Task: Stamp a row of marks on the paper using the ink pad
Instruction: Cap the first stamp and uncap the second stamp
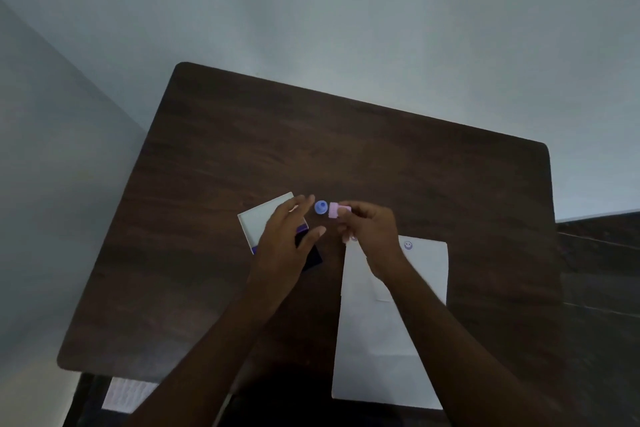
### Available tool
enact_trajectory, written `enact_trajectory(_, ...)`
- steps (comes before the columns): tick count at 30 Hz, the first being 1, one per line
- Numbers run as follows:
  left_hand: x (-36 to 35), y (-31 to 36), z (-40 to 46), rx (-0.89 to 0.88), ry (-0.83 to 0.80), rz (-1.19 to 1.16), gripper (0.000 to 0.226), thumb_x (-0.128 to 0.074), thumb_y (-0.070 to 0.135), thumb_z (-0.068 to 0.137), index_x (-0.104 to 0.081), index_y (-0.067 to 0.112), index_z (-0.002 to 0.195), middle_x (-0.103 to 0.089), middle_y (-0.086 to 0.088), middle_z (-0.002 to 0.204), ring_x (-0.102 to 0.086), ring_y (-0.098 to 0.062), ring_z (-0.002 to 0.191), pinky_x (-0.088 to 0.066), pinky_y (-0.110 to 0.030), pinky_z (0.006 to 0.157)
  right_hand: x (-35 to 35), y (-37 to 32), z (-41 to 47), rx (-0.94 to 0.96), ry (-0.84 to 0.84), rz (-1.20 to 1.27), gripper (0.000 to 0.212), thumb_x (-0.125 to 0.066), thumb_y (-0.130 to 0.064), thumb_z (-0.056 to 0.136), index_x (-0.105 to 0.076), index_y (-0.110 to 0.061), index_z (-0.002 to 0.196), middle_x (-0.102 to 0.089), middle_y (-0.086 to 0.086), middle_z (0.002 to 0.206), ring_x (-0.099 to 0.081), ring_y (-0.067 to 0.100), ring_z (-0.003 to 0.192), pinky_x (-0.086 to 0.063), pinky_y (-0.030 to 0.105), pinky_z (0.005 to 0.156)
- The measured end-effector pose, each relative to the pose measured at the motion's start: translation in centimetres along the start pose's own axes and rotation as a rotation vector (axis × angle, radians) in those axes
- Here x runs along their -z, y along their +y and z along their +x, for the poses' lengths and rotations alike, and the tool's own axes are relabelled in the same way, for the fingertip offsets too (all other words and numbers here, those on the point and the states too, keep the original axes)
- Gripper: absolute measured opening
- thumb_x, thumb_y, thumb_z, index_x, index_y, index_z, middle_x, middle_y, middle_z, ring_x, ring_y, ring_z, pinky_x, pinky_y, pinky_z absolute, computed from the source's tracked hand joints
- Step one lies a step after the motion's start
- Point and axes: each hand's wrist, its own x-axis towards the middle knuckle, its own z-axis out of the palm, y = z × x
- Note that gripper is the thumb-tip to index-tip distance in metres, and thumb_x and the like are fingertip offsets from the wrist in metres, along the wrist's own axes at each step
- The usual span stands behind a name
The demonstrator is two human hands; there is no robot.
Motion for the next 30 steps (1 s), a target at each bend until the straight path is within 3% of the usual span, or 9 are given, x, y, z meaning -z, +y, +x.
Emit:
enact_trajectory(2, 0.3, 1.2, 0.3, 0.078, -0.047, 0.007, 0.050, -0.062, 0.044, 0.087, -0.046, 0.034, 0.134, -0.050, 0.008, 0.137, -0.045, -0.005, 0.123, -0.036, -0.020, 0.102, 0.1, -0.5, -0.8, -0.072, -0.013, 0.150, 0.010, -0.067, -0.016, 0.085, -0.073, -0.022, 0.090, -0.072, -0.003, 0.068, -0.065, 0.010, 0.058, -0.052, 0.019, 0.050)
enact_trajectory(4, 0.1, 2.7, 1.0, 0.335, -0.159, 0.138, 0.052, -0.064, 0.038, 0.087, -0.050, 0.019, 0.133, -0.053, -0.005, 0.137, -0.049, -0.019, 0.124, -0.034, -0.029, 0.106, 0.2, -0.6, -1.2, -0.111, -0.027, 0.257, 0.012, -0.063, -0.013, 0.088, -0.072, -0.017, 0.095, -0.072, 0.005, 0.076, -0.064, 0.018, 0.067, -0.051, 0.024, 0.054)
enact_trajectory(5, 0.3, 3.4, 1.1, 0.375, -0.189, 0.109, 0.052, -0.063, 0.037, 0.088, -0.050, 0.015, 0.133, -0.053, -0.008, 0.137, -0.049, -0.022, 0.124, -0.032, -0.030, 0.106, 0.2, -0.6, -1.5, -0.123, -0.034, 0.293, 0.015, -0.061, -0.012, 0.089, -0.071, -0.012, 0.100, -0.071, 0.010, 0.083, -0.063, 0.022, 0.071, -0.050, 0.027, 0.056)
enact_trajectory(8, 0.9, 4.7, 0.4, 0.197, -0.144, -0.127, 0.046, -0.064, 0.033, 0.088, -0.054, 0.017, 0.130, -0.059, -0.006, 0.130, -0.056, -0.019, 0.117, -0.040, -0.024, 0.099, 0.5, -1.0, -2.0, -0.126, -0.049, 0.351, 0.026, -0.057, -0.010, 0.090, -0.063, 0.001, 0.113, -0.066, 0.019, 0.097, -0.061, 0.024, 0.075, -0.047, 0.027, 0.057)
enact_trajectory(11, 1.1, 5.6, 0.5, 0.326, -0.214, -0.098, 0.051, -0.059, 0.037, 0.091, -0.050, 0.013, 0.134, -0.053, -0.009, 0.136, -0.049, -0.023, 0.124, -0.033, -0.028, 0.105, 0.6, -1.2, -2.3, -0.130, -0.065, 0.376, 0.028, -0.056, -0.009, 0.090, -0.061, 0.004, 0.115, -0.064, 0.021, 0.100, -0.059, 0.023, 0.073, -0.045, 0.027, 0.056)
enact_trajectory(14, 1.1, 5.4, 0.5, 0.285, -0.121, -0.062, 0.051, -0.062, 0.041, 0.087, -0.055, 0.015, 0.131, -0.056, -0.008, 0.134, -0.049, -0.024, 0.124, -0.032, -0.032, 0.109, 0.6, -1.2, -2.4, -0.120, -0.070, 0.351, 0.029, -0.057, -0.009, 0.090, -0.061, 0.005, 0.115, -0.065, 0.019, 0.095, -0.059, 0.021, 0.068, -0.045, 0.027, 0.055)
enact_trajectory(21, 0.7, 4.0, 0.3, 0.280, -0.027, -0.027, 0.046, -0.068, 0.037, 0.083, -0.061, 0.013, 0.122, -0.061, -0.008, 0.127, -0.054, -0.023, 0.116, -0.032, -0.023, 0.099, 0.1, -1.2, -2.7, -0.128, -0.048, 0.368, 0.026, -0.063, -0.011, 0.085, -0.066, 0.000, 0.108, -0.068, 0.020, 0.099, -0.064, 0.026, 0.081, -0.049, 0.027, 0.063)
enact_trajectory(26, 1.6, 2.9, -1.2, 0.228, 0.109, -0.050, 0.043, -0.074, 0.036, 0.079, -0.065, 0.017, 0.116, -0.065, -0.002, 0.118, -0.061, -0.016, 0.103, -0.047, -0.026, 0.093, -0.3, -1.1, -3.1, -0.113, -0.068, 0.346, 0.013, -0.063, -0.009, 0.086, -0.073, -0.011, 0.093, -0.070, 0.010, 0.075, -0.061, 0.017, 0.062, -0.048, 0.026, 0.054)
enact_trajectory(30, 3.2, 0.6, -3.7, 0.200, 0.143, -0.261, 0.029, -0.074, 0.027, 0.079, -0.065, 0.036, 0.105, -0.068, 0.017, 0.097, -0.064, -0.001, 0.090, -0.053, -0.013, 0.076, -0.7, -0.7, -3.4, -0.123, -0.113, 0.355, 0.015, -0.063, -0.010, 0.087, -0.075, -0.018, 0.084, -0.070, 0.007, 0.067, -0.060, 0.016, 0.057, -0.048, 0.023, 0.048)
